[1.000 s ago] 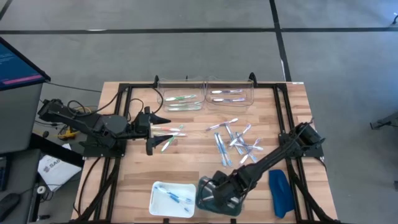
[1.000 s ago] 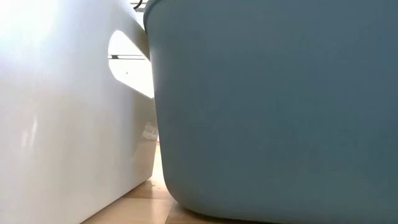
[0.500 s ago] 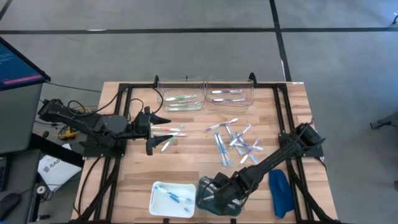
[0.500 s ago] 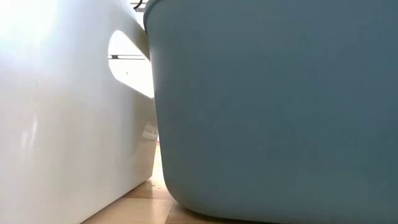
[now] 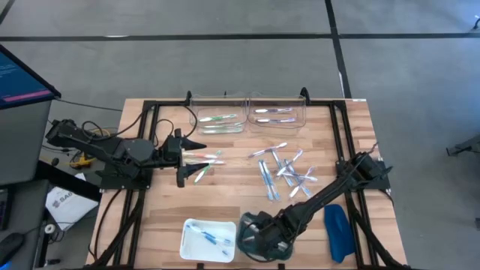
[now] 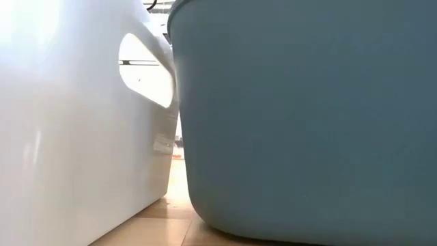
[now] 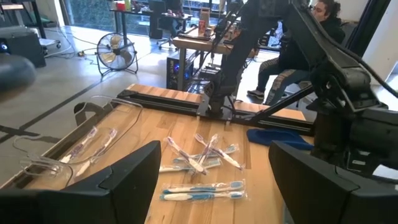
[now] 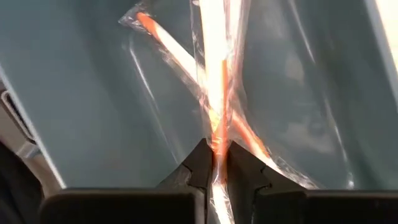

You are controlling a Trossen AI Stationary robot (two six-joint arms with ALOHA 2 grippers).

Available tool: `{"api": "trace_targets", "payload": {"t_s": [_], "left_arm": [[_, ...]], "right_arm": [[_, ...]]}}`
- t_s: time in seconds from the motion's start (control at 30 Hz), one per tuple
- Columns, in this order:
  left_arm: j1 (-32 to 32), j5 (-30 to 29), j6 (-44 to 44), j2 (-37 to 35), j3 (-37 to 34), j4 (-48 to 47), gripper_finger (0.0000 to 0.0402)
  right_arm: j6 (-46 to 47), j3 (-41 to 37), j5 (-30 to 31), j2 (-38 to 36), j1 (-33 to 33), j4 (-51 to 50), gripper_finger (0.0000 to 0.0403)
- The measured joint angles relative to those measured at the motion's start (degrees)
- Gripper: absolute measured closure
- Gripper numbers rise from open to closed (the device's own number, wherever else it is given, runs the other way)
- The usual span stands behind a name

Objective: Pick & Place Toothbrushes
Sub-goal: Put the orange toothbrush into the green bin

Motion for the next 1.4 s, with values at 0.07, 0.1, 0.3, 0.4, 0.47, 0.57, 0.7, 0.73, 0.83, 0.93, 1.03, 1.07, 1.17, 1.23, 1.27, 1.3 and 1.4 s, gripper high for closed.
{"api": "trace_targets", "payload": {"t_s": [0.07,0.1,0.3,0.4,0.47,0.57,0.7,0.73,0.83,0.93,1.03,1.07,1.17,1.23,1.27,1.3,1.4], "left_arm": [[0.00,0.00,0.00,0.00,0.00,-0.10,0.0109],[0.00,0.00,0.00,0.00,0.00,-0.04,0.0109],[0.00,0.00,0.02,0.00,0.00,-0.07,0.0109],[0.00,0.00,0.00,0.00,0.00,-0.09,0.0109],[0.00,0.00,0.00,0.00,0.00,-0.09,0.0109],[0.00,0.00,0.00,0.00,0.00,-0.09,0.0109],[0.00,0.00,0.01,0.00,0.00,-0.08,0.0109],[0.00,0.00,0.00,0.00,0.00,-0.09,0.0109],[0.00,0.00,0.00,0.00,0.00,-0.09,0.0109],[0.00,0.00,0.00,0.00,0.00,-0.07,0.0109],[0.00,-0.02,0.00,0.00,0.00,-0.07,0.0109],[0.00,0.00,0.00,0.00,0.00,-0.09,0.0109],[0.00,0.00,0.00,0.00,0.00,-0.09,0.0109],[0.00,0.00,0.00,0.00,0.00,-0.09,0.0109],[0.00,0.00,0.00,0.00,0.00,-0.09,0.0109],[0.00,-0.02,0.00,0.00,0.00,-0.10,0.0109],[0.00,-0.01,0.00,0.00,0.00,-0.12,0.0109]], "right_arm": [[0.00,0.00,-0.02,-0.15,0.00,0.26,0.0375],[-0.01,0.00,-0.01,-0.18,0.00,0.19,0.0375],[0.13,0.00,0.06,-0.16,-0.02,0.16,0.0366],[0.15,0.00,0.09,-0.16,-0.02,0.17,0.0352],[0.15,0.00,0.09,-0.16,-0.02,0.16,0.0342],[0.15,0.00,0.09,-0.16,-0.02,0.16,0.0328],[0.15,0.00,0.09,-0.12,-0.02,0.14,0.0307],[0.14,0.00,0.09,-0.11,-0.02,0.14,0.0302],[0.13,0.00,0.08,-0.11,-0.07,0.10,0.0287],[-0.20,0.37,-0.14,-0.18,-0.50,-0.88,0.0277],[-1.71,2.87,-0.24,-0.19,-0.99,-4.26,0.0274],[-2.38,3.85,-0.09,-0.25,-1.20,-5.45,0.0275],[-4.41,6.39,0.69,-0.29,-1.66,-8.64,0.0279],[-5.71,8.26,1.92,-0.29,-2.03,-10.50,0.0282],[-6.29,9.09,2.54,-0.31,-2.26,-11.16,0.0282],[-6.90,9.75,3.17,-0.31,-2.47,-11.62,0.0282],[-8.63,11.04,5.15,-0.31,-3.11,-11.83,0.0282]]}}
